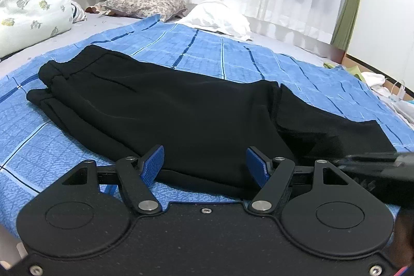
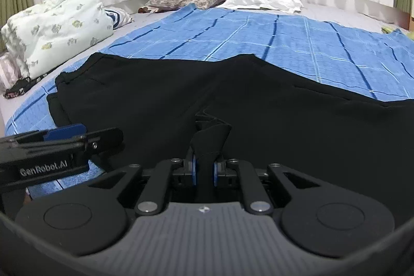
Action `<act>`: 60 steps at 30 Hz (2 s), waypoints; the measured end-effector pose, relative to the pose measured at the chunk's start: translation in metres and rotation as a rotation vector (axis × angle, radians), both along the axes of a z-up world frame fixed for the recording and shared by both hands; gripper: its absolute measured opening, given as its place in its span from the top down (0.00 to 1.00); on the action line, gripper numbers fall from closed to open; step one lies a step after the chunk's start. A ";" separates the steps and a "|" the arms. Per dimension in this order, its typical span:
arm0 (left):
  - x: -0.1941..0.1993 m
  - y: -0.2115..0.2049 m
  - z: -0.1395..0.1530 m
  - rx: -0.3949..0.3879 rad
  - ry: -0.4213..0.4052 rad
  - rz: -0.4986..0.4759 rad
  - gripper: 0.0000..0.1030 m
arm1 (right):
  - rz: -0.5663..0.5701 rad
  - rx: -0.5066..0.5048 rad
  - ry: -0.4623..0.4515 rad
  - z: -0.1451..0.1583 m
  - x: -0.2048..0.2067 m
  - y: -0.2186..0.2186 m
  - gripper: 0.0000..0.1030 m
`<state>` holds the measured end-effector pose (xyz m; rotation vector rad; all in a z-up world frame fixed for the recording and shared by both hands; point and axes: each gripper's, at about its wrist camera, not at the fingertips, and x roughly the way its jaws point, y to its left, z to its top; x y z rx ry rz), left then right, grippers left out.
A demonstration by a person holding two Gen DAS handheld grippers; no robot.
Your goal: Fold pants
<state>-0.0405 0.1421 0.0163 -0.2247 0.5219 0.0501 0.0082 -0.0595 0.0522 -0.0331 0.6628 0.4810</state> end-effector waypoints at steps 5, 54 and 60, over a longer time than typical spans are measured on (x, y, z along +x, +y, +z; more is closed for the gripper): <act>0.002 0.002 0.005 -0.014 0.013 0.010 0.33 | 0.081 0.013 -0.038 -0.001 -0.013 0.003 0.31; 0.011 -0.072 0.025 0.115 0.022 -0.045 0.11 | -0.331 -0.119 -0.256 -0.001 -0.058 -0.107 0.07; 0.003 0.000 0.035 0.117 0.020 0.147 0.07 | -0.172 -0.073 -0.242 0.006 -0.035 -0.051 0.00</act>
